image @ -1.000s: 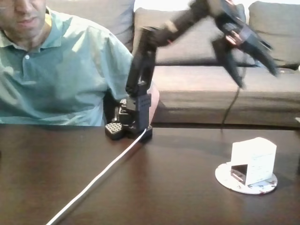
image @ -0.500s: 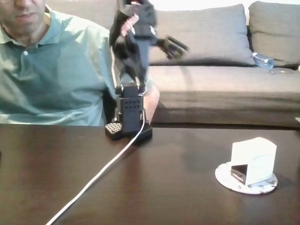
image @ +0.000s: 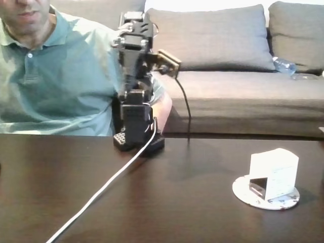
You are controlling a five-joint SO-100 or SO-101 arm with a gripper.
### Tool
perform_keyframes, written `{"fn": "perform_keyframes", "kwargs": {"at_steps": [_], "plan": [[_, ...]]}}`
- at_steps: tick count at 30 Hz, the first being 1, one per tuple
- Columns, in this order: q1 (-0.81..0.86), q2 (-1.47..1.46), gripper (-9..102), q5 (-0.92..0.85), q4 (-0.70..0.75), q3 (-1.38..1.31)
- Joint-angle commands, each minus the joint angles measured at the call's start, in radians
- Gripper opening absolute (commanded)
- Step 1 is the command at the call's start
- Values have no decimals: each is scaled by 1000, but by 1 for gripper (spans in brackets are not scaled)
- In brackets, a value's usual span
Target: Grasp a servo box and put it on the zirlivani.
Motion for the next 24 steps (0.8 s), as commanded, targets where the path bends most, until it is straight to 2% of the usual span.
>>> {"fn": "perform_keyframes", "kwargs": {"at_steps": [1, 4, 9, 24], "plan": [[29, -6, 1, -6, -127, 156], [34, -6, 1, -6, -256, 348], [-11, 8, 1, 5, -357, 574], [-135, 64, 0, 5, -318, 649]]}}
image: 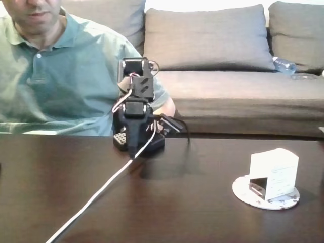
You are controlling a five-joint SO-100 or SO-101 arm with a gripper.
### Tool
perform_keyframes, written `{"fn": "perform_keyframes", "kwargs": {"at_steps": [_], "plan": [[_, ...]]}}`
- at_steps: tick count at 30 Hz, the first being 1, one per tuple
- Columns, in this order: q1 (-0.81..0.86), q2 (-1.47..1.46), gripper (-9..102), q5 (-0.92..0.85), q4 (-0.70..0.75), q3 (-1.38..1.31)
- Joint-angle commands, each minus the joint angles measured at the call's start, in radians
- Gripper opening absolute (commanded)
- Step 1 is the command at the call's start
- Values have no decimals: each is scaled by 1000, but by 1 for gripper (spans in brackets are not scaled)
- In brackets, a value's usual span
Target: Grasp a servo box and put it on the zirlivani.
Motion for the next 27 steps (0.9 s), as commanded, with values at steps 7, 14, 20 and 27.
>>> {"fn": "perform_keyframes", "kwargs": {"at_steps": [7, 14, 20, 27], "plan": [[-49, 322, 0, -3, 132, 81], [-37, 308, 0, -3, 121, 83], [-35, 308, 0, -3, 121, 83], [-35, 308, 0, -3, 121, 83]]}}
